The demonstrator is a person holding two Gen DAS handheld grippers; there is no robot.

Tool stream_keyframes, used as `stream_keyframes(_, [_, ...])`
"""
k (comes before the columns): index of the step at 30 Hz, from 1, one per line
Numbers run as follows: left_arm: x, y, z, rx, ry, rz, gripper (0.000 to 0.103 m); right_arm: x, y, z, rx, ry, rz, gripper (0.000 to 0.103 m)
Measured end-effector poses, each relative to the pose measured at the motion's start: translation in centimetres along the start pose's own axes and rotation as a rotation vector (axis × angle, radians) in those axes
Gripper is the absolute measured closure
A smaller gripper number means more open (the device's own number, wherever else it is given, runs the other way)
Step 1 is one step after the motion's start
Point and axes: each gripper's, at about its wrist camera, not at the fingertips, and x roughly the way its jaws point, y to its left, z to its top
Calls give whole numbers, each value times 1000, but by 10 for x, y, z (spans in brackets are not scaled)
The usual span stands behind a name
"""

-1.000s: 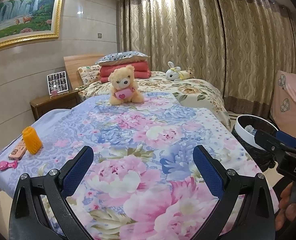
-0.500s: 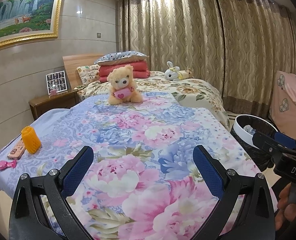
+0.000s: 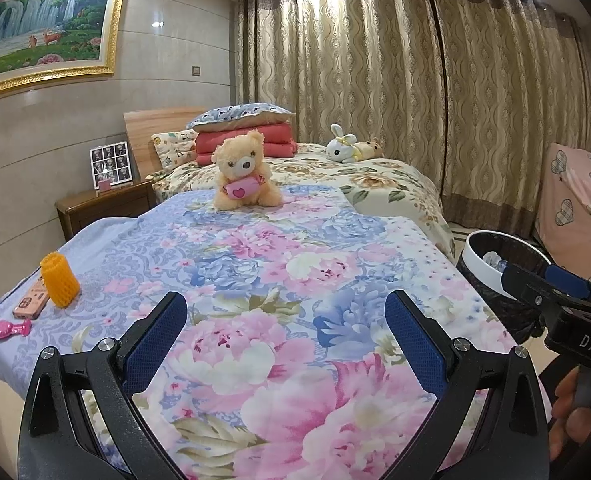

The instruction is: Collect trash

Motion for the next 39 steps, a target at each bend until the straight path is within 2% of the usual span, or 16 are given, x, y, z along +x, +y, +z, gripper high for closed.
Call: stream_keyframes(39, [-3, -2, 3, 2, 3, -11, 1, -3, -1, 1, 13, 2, 7, 2])
